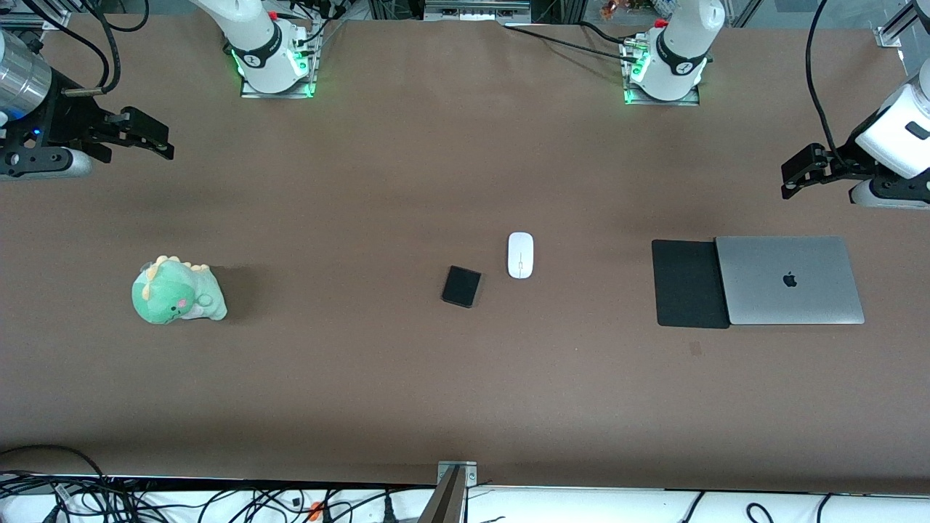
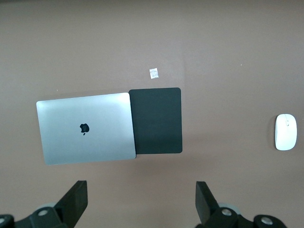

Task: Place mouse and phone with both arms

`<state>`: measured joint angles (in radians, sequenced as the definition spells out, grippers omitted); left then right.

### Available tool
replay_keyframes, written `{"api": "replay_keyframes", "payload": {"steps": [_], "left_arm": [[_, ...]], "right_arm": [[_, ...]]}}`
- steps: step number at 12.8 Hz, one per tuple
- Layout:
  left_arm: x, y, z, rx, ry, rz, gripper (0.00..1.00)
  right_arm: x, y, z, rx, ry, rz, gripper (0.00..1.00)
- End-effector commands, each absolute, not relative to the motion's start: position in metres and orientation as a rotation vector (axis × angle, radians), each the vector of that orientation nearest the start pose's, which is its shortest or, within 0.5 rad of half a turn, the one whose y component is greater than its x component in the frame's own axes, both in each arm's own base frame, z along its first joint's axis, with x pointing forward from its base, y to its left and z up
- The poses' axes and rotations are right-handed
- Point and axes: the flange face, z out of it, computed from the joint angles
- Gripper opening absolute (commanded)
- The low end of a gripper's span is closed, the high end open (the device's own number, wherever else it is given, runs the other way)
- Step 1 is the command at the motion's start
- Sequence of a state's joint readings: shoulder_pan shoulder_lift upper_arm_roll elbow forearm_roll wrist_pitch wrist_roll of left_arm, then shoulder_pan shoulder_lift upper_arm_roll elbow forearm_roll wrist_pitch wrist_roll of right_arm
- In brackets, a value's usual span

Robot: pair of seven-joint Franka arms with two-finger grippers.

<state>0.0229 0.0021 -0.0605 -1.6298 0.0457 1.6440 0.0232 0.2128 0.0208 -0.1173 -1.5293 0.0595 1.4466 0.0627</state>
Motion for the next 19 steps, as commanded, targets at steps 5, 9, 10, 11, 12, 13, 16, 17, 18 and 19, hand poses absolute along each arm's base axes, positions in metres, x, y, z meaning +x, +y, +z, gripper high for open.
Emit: {"api": "replay_keyframes", "payload": {"steps": [5, 9, 10, 11, 12, 13, 16, 17, 18, 19], "left_arm": [[0.564, -0.014, 0.608, -3.073, 0.120, -0.010, 1.00], [0.564, -0.017, 0.608, -3.074, 0.125, -0.012, 1.00], [0.564, -0.016, 0.608, -3.073, 0.123, -0.012, 1.00], [0.564, -0.017, 0.608, -3.073, 0.125, -0.012, 1.00], [0.564, -0.017, 0.608, -3.073, 0.125, -0.012, 1.00], [0.564, -0.016, 0.608, -3.073, 0.123, -0.012, 1.00], [0.564, -0.017, 0.608, -3.073, 0.125, -0.012, 1.00], [0.564, -0.017, 0.607, -3.073, 0.123, -0.010, 1.00], [0.564, -0.017, 0.608, -3.073, 0.125, -0.012, 1.00], [0.564, -0.017, 0.608, -3.074, 0.125, -0.012, 1.00]], "right_arm": [[0.545, 0.056, 0.623, -3.091, -0.048, 0.139, 1.00], [0.548, 0.055, 0.624, -3.105, -0.048, 0.107, 1.00], [0.548, 0.055, 0.623, -3.106, -0.048, 0.104, 1.00], [0.549, 0.055, 0.624, -3.107, -0.050, 0.090, 1.00], [0.552, 0.055, 0.623, -3.109, -0.054, 0.075, 1.00], [0.552, 0.054, 0.623, -3.118, -0.049, 0.072, 1.00], [0.555, 0.050, 0.626, -3.133, -0.039, 0.049, 1.00], [0.559, 0.049, 0.620, -3.134, -0.034, 0.065, 1.00], [0.562, 0.050, 0.613, -3.139, -0.036, 0.082, 1.00], [0.563, 0.052, 0.615, -3.140, -0.041, 0.077, 1.00]]}}
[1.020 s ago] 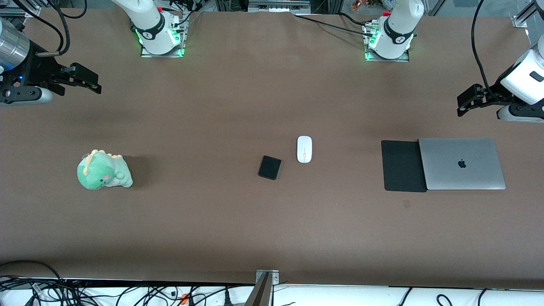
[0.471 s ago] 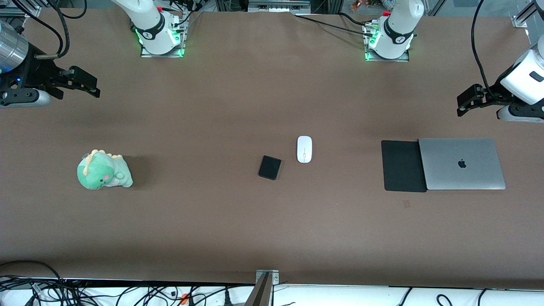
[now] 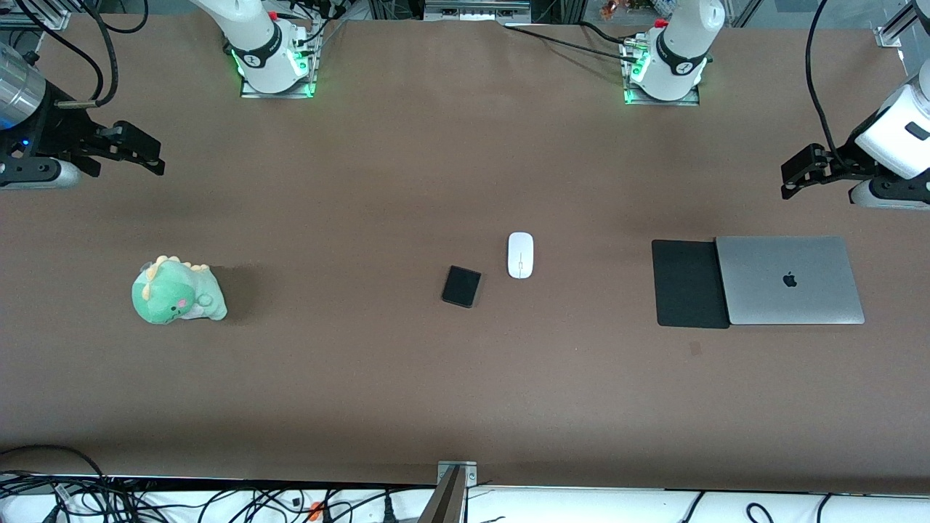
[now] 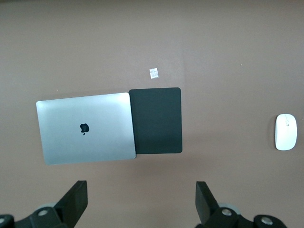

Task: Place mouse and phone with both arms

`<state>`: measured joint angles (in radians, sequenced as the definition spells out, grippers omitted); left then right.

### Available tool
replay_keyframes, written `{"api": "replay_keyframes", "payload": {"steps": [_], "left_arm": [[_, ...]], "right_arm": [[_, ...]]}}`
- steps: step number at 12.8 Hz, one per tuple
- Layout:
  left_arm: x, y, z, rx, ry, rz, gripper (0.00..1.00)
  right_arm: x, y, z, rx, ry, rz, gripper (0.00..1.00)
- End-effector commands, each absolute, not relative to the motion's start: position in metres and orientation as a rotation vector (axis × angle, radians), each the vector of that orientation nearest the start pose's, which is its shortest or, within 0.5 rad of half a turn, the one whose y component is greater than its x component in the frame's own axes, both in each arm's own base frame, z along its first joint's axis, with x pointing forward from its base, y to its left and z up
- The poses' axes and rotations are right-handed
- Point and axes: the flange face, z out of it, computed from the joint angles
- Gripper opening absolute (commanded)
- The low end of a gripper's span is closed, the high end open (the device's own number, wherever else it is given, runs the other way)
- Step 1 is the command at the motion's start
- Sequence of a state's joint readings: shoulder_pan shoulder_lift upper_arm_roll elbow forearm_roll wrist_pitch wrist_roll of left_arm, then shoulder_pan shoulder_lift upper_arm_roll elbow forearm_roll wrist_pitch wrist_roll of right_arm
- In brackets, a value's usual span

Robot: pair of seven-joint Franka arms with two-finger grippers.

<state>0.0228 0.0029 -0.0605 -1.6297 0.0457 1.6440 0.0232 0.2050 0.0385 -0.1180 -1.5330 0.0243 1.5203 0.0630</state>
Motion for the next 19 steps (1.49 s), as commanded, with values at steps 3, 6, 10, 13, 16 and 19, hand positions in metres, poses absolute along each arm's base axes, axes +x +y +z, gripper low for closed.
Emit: {"api": "replay_keyframes", "payload": {"steps": [3, 6, 10, 13, 16, 19], "left_arm": [[0.564, -0.017, 0.608, -3.074, 0.125, -0.012, 1.00], [0.564, -0.017, 0.607, -3.074, 0.125, -0.010, 1.00], [0.564, -0.016, 0.607, -3.077, 0.122, -0.007, 1.00], [0.564, -0.015, 0.607, -3.078, 0.120, -0.007, 1.00], [0.564, -0.017, 0.605, -3.078, 0.120, 0.000, 1.00], [0.567, -0.014, 0.587, -3.078, 0.115, 0.094, 1.00]], "right_arm": [[0.566, 0.048, 0.619, -3.151, -0.031, 0.049, 1.00], [0.575, 0.046, 0.612, -3.154, -0.001, 0.020, 1.00], [0.580, 0.048, 0.617, -3.146, 0.011, -0.062, 1.00], [0.580, 0.051, 0.617, -3.144, 0.004, -0.062, 1.00], [0.579, 0.057, 0.617, -3.143, -0.013, -0.064, 1.00], [0.580, 0.058, 0.618, -3.141, -0.015, -0.078, 1.00]]}}
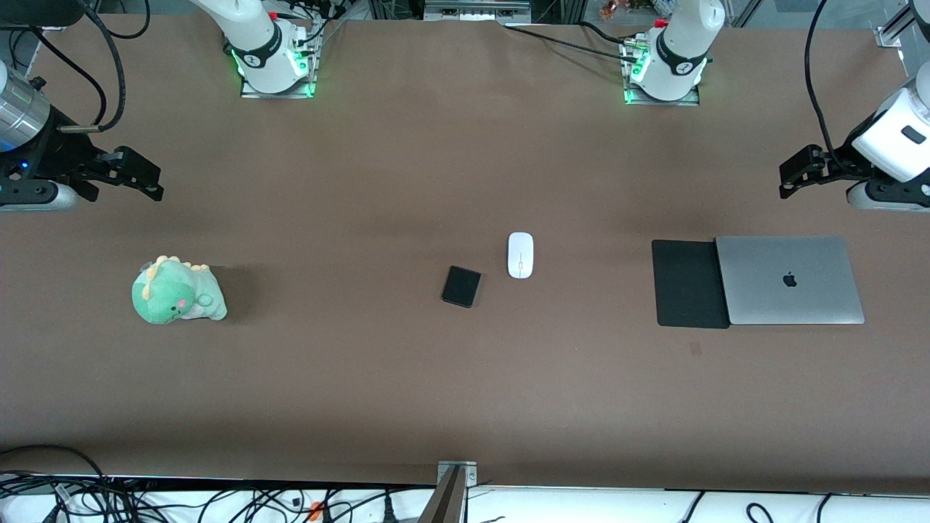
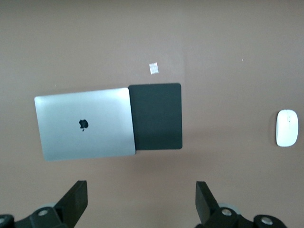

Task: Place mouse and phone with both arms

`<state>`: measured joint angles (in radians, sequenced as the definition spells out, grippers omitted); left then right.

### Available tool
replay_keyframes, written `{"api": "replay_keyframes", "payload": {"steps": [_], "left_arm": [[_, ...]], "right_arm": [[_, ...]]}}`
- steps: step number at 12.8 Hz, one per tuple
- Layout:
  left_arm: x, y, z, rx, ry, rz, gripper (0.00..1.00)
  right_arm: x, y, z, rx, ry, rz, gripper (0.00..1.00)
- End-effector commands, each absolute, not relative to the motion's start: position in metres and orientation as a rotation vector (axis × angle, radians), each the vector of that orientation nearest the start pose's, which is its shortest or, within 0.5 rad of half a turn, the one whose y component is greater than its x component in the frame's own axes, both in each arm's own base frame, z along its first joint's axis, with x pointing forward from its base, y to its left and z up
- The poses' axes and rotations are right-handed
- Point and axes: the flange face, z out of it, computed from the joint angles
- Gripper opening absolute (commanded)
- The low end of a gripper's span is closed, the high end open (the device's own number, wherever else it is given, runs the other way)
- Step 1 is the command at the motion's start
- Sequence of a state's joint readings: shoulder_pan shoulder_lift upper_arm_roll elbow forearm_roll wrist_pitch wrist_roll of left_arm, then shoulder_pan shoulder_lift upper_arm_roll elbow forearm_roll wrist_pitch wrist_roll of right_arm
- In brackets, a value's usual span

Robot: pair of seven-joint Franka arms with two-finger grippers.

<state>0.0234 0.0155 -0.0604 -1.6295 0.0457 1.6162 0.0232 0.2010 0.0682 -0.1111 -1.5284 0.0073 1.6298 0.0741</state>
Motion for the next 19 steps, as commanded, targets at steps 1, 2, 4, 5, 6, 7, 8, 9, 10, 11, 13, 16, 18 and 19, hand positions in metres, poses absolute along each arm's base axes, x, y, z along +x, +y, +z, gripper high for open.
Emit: {"api": "replay_keyframes", "payload": {"steps": [1, 2, 4, 5, 6, 7, 8, 9, 10, 11, 13, 16, 18, 19], "left_arm": [[0.572, -0.015, 0.574, -3.077, 0.116, 0.141, 1.00], [0.573, -0.016, 0.569, -3.077, 0.116, 0.164, 1.00], [0.579, -0.014, 0.550, -3.081, 0.107, 0.224, 1.00], [0.581, -0.014, 0.531, -3.076, 0.108, 0.304, 1.00], [0.586, -0.017, 0.512, -3.073, 0.113, 0.366, 1.00], [0.594, -0.028, 0.493, -3.072, 0.138, 0.403, 1.00], [0.600, -0.050, 0.476, -3.066, 0.196, 0.418, 1.00], [0.607, -0.066, 0.460, -3.067, 0.225, 0.403, 1.00], [0.612, -0.090, 0.448, -3.063, 0.263, 0.387, 1.00], [0.618, -0.102, 0.432, -3.065, 0.272, 0.377, 1.00], [0.627, -0.141, 0.412, -3.102, 0.287, 0.342, 1.00], [0.630, -0.211, 0.384, -3.103, 0.305, 0.312, 1.00], [0.622, -0.262, 0.360, -3.107, 0.191, 0.261, 1.00], [0.619, -0.283, 0.344, -3.105, 0.138, 0.239, 1.00]], "right_arm": [[0.580, 0.058, 0.618, -3.140, -0.015, -0.080, 1.00], [0.580, 0.058, 0.618, -3.140, -0.015, -0.080, 1.00], [0.581, 0.058, 0.618, -3.139, -0.015, -0.085, 1.00], [0.581, 0.058, 0.618, -3.137, -0.015, -0.087, 1.00], [0.582, 0.059, 0.618, -3.135, -0.017, -0.096, 1.00], [0.583, 0.059, 0.617, -3.135, -0.017, -0.099, 1.00], [0.583, 0.059, 0.617, -3.135, -0.017, -0.097, 1.00], [0.583, 0.060, 0.617, -3.135, -0.017, -0.096, 1.00], [0.583, 0.060, 0.617, -3.136, -0.020, -0.099, 1.00], [0.583, 0.060, 0.617, -3.136, -0.020, -0.099, 1.00], [0.584, 0.060, 0.615, -3.137, -0.020, -0.094, 1.00], [0.584, 0.061, 0.615, -3.137, -0.022, -0.094, 1.00], [0.585, 0.061, 0.612, -3.136, -0.020, -0.087, 1.00], [0.588, 0.063, 0.606, -3.139, -0.024, -0.071, 1.00]]}}
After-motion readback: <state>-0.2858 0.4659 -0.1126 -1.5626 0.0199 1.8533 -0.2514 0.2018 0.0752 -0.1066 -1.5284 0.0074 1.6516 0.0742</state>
